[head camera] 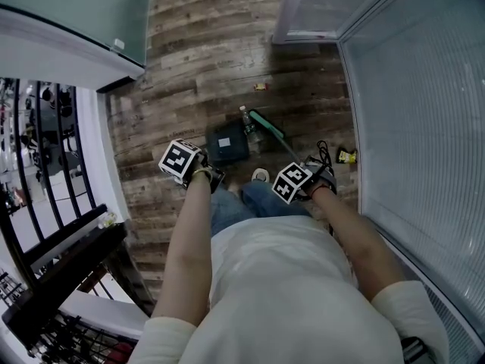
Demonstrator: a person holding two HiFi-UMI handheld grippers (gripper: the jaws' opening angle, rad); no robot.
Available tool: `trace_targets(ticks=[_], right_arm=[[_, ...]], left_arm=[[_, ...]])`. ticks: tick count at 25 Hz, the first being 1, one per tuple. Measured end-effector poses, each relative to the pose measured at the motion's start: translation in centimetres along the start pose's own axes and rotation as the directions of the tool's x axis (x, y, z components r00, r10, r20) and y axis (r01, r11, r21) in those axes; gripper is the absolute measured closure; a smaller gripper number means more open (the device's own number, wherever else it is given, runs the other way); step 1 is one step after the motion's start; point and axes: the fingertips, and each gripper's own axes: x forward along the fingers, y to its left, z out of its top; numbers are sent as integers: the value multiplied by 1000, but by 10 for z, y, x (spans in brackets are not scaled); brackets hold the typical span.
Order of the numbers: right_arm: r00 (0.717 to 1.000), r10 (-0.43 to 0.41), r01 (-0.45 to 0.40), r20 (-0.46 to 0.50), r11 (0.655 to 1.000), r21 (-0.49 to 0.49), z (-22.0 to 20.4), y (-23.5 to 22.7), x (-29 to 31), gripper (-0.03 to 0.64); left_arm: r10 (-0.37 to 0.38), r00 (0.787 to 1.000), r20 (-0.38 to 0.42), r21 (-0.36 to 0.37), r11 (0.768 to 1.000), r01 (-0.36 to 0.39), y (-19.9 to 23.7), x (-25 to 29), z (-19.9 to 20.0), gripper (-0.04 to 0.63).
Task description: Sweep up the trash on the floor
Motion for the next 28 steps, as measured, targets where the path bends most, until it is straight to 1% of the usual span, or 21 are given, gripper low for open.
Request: trace_targets(ticks=[3, 9, 12, 14, 16, 18, 20, 23, 28], right_arm=[[1000, 16, -16, 9, 1000, 0, 2, 14, -2, 519], [997, 70, -71, 16, 995, 69, 4, 39, -10, 520], [995, 101, -103, 25, 991, 79, 5, 53, -14, 520], [989, 141, -144, 39, 983, 114, 9, 64, -17, 520], [980, 192, -199, 56, 964, 178, 14, 77, -22, 520], [973, 220, -230, 68, 948, 219, 21, 87, -27, 520], [974, 217, -226, 68, 950, 216, 26, 94, -32, 520], [979, 195, -203, 64, 962, 183, 29, 101, -35, 520], [978, 194, -204, 77, 967, 156, 27, 109, -38, 520]], left_arm=[[-12, 1000, 0, -4, 1000, 12, 0, 0, -1, 485], [-47, 999, -5, -19, 999, 47, 7, 1, 1, 476], [-60, 998, -4, -27, 998, 60, 8, 1, 1, 471], [-69, 998, -4, -29, 997, 69, 6, 0, 1, 466], [-78, 997, -3, -31, 997, 78, 6, 0, 0, 463], [-87, 996, -3, -35, 996, 87, 7, -1, 0, 460], [-97, 995, -2, -39, 995, 97, 8, -2, 0, 457], [-108, 994, 1, -42, 993, 108, 9, -1, -2, 456], [-115, 993, 1, -41, 992, 115, 11, -1, -4, 456]])
